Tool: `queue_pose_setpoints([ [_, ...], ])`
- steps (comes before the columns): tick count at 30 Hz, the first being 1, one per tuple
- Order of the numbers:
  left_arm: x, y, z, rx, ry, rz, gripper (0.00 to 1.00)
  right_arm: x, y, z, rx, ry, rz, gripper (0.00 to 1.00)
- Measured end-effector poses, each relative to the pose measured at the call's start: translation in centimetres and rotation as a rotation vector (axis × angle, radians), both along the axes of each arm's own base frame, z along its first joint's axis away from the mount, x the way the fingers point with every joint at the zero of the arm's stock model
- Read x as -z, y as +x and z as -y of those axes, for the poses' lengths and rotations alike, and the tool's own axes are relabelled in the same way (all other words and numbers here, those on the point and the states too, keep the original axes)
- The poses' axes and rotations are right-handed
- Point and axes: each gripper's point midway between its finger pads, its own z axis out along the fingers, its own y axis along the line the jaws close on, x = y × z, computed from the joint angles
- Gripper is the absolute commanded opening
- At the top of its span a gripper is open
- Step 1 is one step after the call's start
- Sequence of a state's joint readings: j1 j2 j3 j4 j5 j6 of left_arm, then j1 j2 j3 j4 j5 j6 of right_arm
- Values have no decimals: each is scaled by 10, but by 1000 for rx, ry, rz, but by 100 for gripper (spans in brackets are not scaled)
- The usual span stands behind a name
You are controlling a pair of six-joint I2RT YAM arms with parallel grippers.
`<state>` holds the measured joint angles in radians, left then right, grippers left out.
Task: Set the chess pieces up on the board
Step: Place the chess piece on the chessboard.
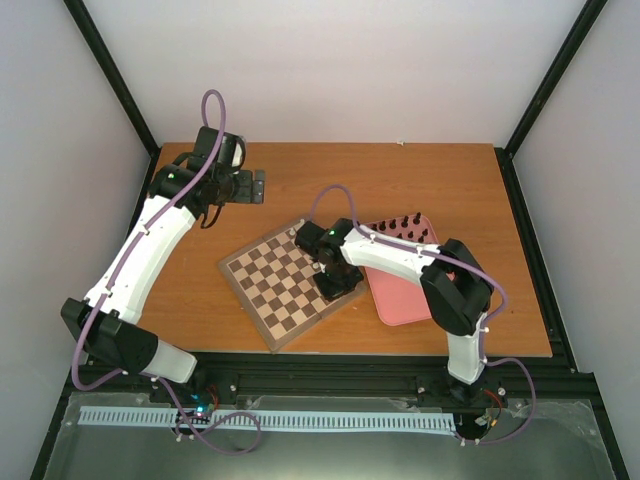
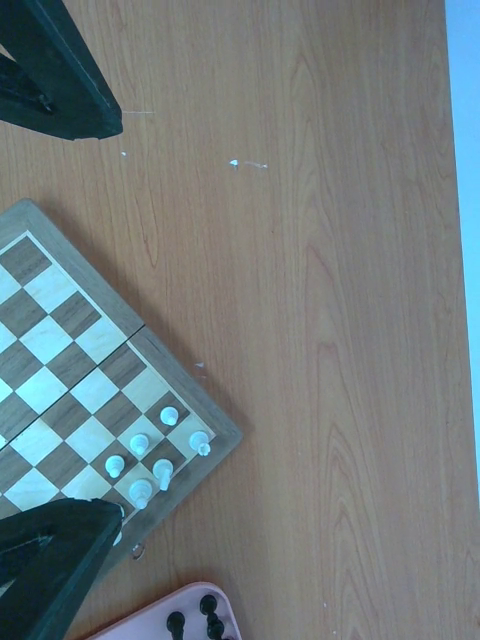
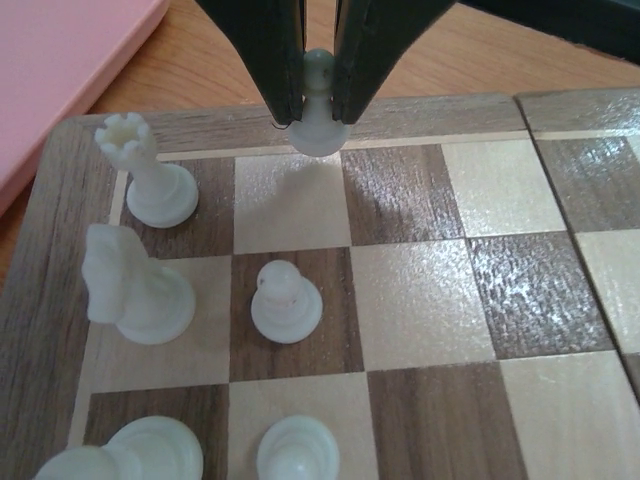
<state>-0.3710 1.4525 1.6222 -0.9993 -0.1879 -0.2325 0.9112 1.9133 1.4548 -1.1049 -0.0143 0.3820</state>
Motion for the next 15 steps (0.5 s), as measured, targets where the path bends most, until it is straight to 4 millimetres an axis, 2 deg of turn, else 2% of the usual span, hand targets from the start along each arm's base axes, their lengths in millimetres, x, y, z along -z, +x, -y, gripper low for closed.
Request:
queue_pose_setpoints([
  [15, -1, 0, -1, -5, 4, 4, 100, 8, 14, 3, 16, -30, 8, 9],
])
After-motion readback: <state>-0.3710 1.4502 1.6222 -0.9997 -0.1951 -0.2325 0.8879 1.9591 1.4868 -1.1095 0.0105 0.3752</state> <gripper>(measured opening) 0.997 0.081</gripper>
